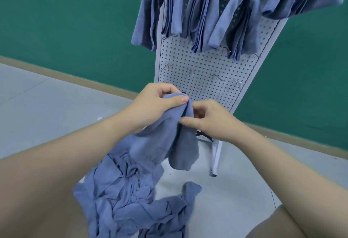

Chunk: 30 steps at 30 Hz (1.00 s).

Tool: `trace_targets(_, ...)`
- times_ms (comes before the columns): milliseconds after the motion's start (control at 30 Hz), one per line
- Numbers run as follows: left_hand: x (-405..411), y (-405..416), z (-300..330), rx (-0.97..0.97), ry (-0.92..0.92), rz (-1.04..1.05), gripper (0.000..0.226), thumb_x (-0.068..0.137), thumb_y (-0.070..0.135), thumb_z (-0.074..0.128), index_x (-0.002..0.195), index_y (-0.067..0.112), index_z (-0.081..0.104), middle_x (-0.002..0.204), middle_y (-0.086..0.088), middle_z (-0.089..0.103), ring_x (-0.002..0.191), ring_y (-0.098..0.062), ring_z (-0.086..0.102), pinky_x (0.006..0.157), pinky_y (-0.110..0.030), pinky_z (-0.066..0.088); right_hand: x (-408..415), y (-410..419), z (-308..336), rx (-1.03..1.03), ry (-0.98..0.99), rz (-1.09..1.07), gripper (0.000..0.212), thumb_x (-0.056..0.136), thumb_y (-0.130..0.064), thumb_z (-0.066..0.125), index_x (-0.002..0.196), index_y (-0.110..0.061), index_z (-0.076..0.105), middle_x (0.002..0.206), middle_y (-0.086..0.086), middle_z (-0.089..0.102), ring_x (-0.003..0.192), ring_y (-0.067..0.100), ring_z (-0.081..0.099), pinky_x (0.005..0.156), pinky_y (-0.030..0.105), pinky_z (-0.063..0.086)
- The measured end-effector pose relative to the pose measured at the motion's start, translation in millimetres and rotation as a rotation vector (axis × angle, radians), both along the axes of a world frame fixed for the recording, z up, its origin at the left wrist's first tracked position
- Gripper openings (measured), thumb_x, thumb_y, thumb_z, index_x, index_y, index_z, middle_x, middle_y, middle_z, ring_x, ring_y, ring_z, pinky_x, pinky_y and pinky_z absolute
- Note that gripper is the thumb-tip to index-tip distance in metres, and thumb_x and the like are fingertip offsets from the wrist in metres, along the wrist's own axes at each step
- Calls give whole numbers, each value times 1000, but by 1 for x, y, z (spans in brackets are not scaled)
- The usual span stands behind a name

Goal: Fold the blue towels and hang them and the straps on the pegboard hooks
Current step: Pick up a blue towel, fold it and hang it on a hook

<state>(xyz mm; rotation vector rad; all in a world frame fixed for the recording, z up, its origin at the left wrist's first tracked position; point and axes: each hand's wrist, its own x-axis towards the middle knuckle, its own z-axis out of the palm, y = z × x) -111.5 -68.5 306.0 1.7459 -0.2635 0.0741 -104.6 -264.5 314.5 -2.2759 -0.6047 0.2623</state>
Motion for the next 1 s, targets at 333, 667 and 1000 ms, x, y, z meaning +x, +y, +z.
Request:
trace_targets(333, 24, 15, -17, 105, 208, -49, 24, 91, 20, 78, 112, 10, 75, 104, -7, 80, 101, -21, 75, 87, -43, 61, 29, 7, -5, 170, -70, -254, 28, 103, -21, 56, 92, 4, 65, 74, 3, 50, 65, 13, 39, 58, 28, 33)
trace_targets(667, 21, 20, -7, 70, 182, 43, 38, 90, 25, 78, 77, -4, 57, 73, -15, 53, 68, -22, 46, 60, -29, 41, 43, 19, -28, 18, -173, -374, 15, 92, -24, 72, 81, -16, 65, 72, -3, 64, 65, 10, 54, 63, 28, 45)
trace_targets(1000, 15, 15, 3, -184, 131, 46, 19, 100, 11, 64, 83, 8, 69, 71, -11, 59, 61, -15, 55, 65, -25, 55, 8, 34, -1, 116, 37, -75, 53, 88, -59, 67, 100, -7, 74, 96, 16, 73, 79, 11, 59, 79, 49, 56)
